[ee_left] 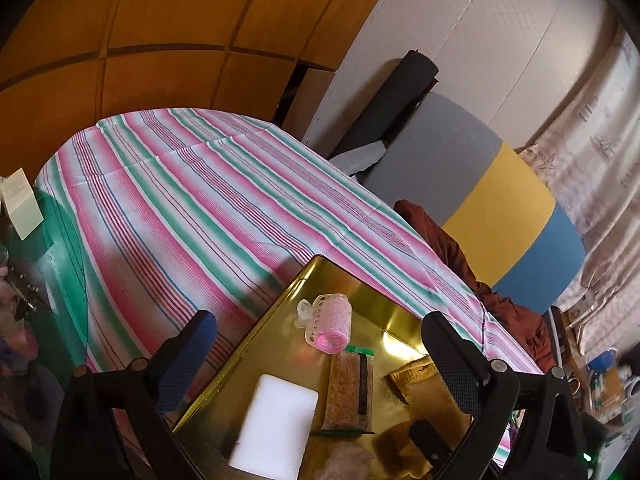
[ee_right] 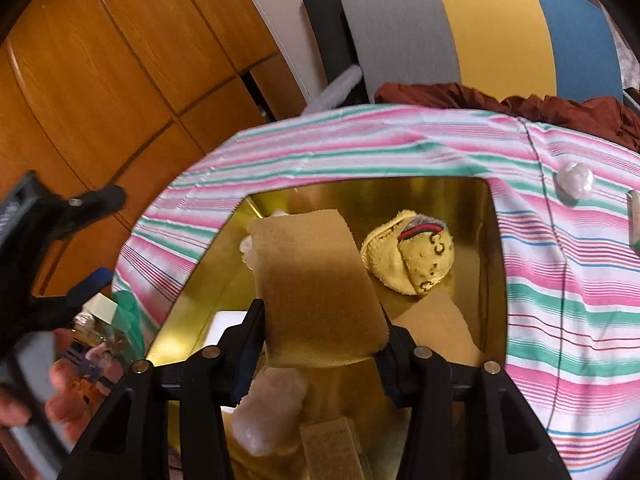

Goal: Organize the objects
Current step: 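Drop the roller into the gold tray with the left tool while the right tool drops the sponge in, then move the right tool to the purple snack packet and grasp it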

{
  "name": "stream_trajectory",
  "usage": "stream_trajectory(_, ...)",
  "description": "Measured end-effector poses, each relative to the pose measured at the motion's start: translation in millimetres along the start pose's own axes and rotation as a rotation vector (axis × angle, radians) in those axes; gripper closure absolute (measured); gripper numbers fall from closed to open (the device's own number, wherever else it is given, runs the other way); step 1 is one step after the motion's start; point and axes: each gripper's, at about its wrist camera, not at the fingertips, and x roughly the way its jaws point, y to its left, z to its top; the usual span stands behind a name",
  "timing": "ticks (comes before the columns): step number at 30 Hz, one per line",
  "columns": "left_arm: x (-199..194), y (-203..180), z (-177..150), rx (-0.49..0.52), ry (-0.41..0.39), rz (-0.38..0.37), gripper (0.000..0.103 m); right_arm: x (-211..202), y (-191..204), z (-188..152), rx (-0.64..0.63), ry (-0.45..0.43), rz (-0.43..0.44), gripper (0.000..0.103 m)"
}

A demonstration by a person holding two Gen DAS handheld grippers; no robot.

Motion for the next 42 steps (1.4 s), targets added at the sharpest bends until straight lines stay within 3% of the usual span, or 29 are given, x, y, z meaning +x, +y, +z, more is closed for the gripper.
stream_trajectory(4,-0.2,-4.8,-2.1,0.03,0.0,-0.003,0.0,9.4,-2.4,3.8,-0.012,0.026,-0.053,0.049)
stream_trajectory(7,-2.0,-10.1,-3.2,0.062,-0.016,0.01,0.0,-7.1,-11.1,3.6,0.017,-0.005,-0.053,0.044)
stream_trajectory(13,-3.8,-18.3,-10.5,0.092,-0.023,-0.001,0.0,-47.9,-34.0,-6.8,0.042,-0.086,-0.03,0.043)
stream_trajectory(18,-3.2,-28.4,-19.3,0.124,-0.004,-0.024,0.0,-67.5,-50.4,-18.0,0.065,-0.117,-0.06,0.043)
stream_trajectory(28,-21.7,-69.9,-47.1,0.258,-0.009,-0.151,0.0,-92.8,-90.7,-31.8,0.118,-0.15,-0.142,0.043)
stream_trajectory(42,-22.6,-118.7,-103.9,0.443,0.116,-0.273,0.0,-102.3,-152.0,-65.1,0.23,-0.114,-0.243,0.043)
